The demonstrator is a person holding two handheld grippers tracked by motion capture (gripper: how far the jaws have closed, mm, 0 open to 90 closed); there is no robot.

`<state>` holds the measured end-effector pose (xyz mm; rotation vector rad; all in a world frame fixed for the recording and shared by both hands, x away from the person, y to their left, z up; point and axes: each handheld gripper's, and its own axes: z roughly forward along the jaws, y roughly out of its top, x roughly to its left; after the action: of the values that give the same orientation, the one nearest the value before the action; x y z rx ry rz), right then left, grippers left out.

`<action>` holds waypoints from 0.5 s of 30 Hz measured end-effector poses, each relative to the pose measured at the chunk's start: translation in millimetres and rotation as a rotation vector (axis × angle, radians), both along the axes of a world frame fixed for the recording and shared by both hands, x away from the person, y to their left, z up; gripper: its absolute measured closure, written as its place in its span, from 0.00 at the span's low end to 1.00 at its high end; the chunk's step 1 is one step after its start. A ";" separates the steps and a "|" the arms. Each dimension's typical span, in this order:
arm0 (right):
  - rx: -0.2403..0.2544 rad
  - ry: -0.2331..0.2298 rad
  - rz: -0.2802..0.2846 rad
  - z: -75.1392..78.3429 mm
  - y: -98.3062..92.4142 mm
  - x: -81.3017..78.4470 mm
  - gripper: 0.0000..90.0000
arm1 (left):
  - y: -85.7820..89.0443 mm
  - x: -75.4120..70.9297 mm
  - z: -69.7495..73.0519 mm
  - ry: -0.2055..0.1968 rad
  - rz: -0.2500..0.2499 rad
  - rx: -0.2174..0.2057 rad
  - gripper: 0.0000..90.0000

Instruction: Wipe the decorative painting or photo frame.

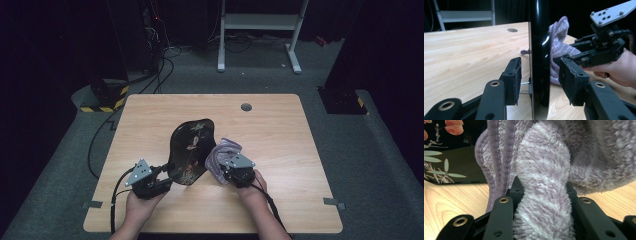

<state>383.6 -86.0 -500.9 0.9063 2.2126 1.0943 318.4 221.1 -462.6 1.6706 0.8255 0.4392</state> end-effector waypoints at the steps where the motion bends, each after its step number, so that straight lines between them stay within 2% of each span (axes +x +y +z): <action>1: 0.000 -0.001 0.000 -0.4 0.2 0.2 0.72 | -0.4 0.5 2.7 -0.003 -0.003 0.000 0.59; 8: 0.000 -0.015 -0.001 -0.6 0.0 1.2 0.72 | 0.3 8.8 23.2 -0.013 -0.004 -0.027 0.59; 15: 0.003 -0.026 -0.002 1.8 -1.4 0.1 0.71 | -1.8 17.5 42.5 -0.033 0.001 -0.028 0.63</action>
<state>383.6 -87.5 -499.1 0.8907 2.1893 1.1026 335.9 219.3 -420.1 1.6329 0.8049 0.4520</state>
